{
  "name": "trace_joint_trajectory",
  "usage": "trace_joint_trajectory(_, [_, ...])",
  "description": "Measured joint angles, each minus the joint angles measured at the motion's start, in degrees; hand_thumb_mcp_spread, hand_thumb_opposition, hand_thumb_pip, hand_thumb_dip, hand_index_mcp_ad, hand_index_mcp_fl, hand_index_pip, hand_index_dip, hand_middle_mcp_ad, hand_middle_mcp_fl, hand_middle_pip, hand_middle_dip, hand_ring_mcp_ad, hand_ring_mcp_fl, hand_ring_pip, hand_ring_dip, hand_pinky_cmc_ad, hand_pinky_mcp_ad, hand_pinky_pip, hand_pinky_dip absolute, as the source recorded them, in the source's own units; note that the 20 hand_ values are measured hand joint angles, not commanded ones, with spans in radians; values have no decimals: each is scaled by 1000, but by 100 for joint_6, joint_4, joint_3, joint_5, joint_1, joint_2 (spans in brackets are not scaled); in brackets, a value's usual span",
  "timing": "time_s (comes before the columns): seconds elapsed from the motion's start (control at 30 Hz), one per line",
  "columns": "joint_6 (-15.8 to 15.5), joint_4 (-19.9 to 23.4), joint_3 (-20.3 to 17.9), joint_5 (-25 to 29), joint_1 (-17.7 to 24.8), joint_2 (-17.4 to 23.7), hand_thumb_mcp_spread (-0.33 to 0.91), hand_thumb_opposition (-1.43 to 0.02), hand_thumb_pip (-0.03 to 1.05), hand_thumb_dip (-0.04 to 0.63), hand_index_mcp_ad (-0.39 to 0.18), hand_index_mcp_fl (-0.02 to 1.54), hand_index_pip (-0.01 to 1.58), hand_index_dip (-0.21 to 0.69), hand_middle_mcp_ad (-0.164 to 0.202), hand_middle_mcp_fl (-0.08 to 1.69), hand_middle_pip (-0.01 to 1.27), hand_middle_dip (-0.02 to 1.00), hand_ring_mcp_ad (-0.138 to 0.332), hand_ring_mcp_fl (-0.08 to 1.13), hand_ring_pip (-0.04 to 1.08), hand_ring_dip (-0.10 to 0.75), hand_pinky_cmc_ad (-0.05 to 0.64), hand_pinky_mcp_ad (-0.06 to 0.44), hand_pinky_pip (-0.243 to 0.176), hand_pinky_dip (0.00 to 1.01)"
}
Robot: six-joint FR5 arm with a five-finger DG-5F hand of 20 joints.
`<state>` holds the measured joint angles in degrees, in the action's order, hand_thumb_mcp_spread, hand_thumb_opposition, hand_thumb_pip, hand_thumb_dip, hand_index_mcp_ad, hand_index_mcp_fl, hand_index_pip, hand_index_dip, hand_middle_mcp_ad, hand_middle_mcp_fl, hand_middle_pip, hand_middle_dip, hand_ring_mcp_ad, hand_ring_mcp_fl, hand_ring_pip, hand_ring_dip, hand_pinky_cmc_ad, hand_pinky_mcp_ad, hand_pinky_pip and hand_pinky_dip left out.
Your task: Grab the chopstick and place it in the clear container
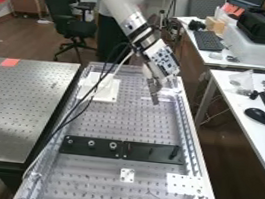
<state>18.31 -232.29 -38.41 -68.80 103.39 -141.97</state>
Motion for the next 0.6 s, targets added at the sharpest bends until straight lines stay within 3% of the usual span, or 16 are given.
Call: trace_joint_trajectory(0.6, [-236,-134,173,58,19,-122,661,-1044,527,269,-124,829,1038,140,28,1136,555,735,30,887,84,515,328,297,2,213])
